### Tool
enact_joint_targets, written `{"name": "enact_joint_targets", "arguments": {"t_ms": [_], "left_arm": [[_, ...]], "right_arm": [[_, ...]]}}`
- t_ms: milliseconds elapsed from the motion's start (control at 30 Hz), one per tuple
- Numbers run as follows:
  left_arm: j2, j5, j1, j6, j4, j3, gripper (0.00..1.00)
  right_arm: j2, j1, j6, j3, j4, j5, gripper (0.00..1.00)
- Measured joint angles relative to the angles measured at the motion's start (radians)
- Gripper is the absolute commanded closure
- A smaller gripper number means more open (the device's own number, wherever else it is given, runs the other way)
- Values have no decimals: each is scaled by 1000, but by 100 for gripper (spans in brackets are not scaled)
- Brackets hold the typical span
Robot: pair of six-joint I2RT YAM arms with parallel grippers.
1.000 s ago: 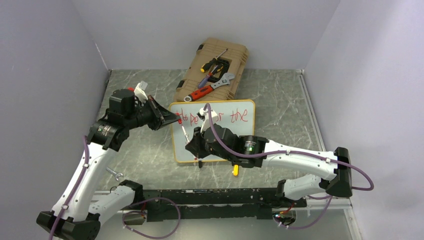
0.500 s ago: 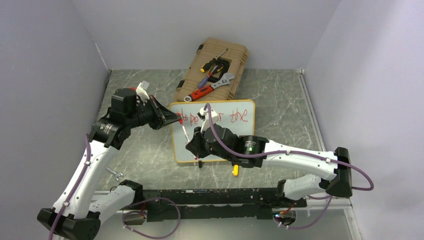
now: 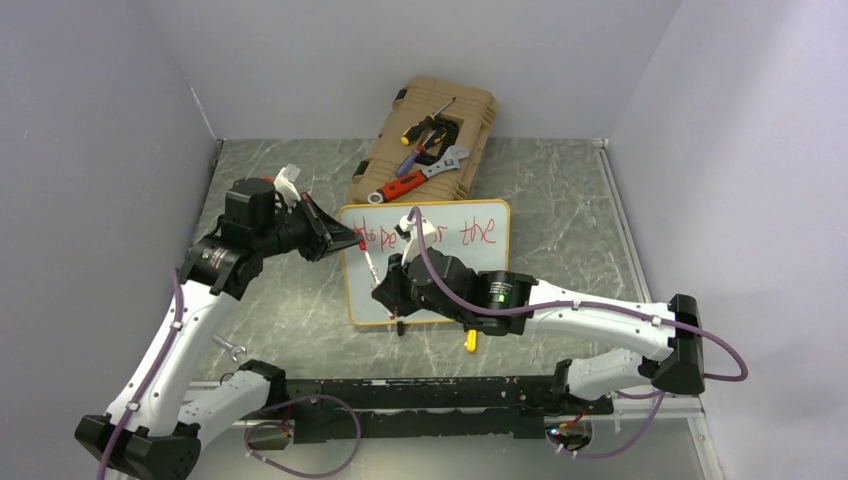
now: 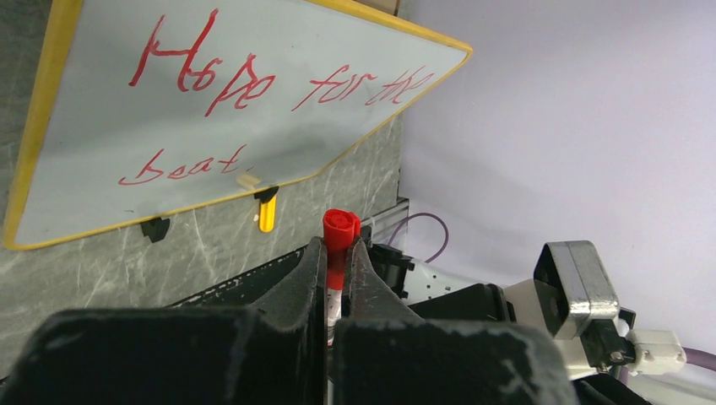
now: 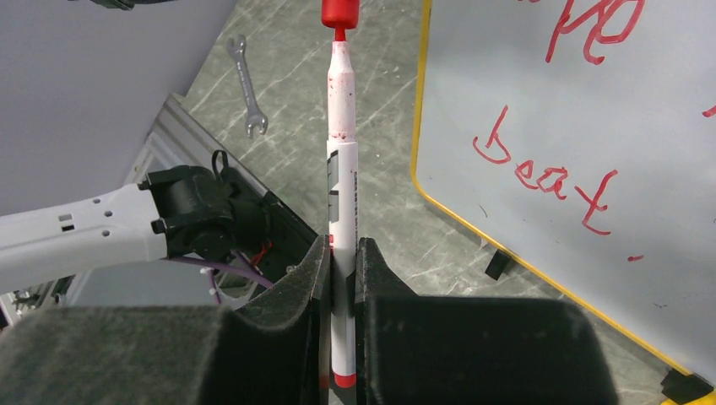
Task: Write a sentence on the whiteboard
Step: Close the whiteboard marker at the center of the board.
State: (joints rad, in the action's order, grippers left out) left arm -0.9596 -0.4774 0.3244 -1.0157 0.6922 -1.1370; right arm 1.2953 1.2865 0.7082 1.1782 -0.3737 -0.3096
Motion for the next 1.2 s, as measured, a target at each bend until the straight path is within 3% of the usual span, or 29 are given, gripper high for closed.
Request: {"name": "enact_joint_targets", "arguments": {"t_ms": [1200], "left_arm": [[48,-23,9,-16,-63,70,100]], "right_arm": [[4,-8,8,32,-60,6,100]]}}
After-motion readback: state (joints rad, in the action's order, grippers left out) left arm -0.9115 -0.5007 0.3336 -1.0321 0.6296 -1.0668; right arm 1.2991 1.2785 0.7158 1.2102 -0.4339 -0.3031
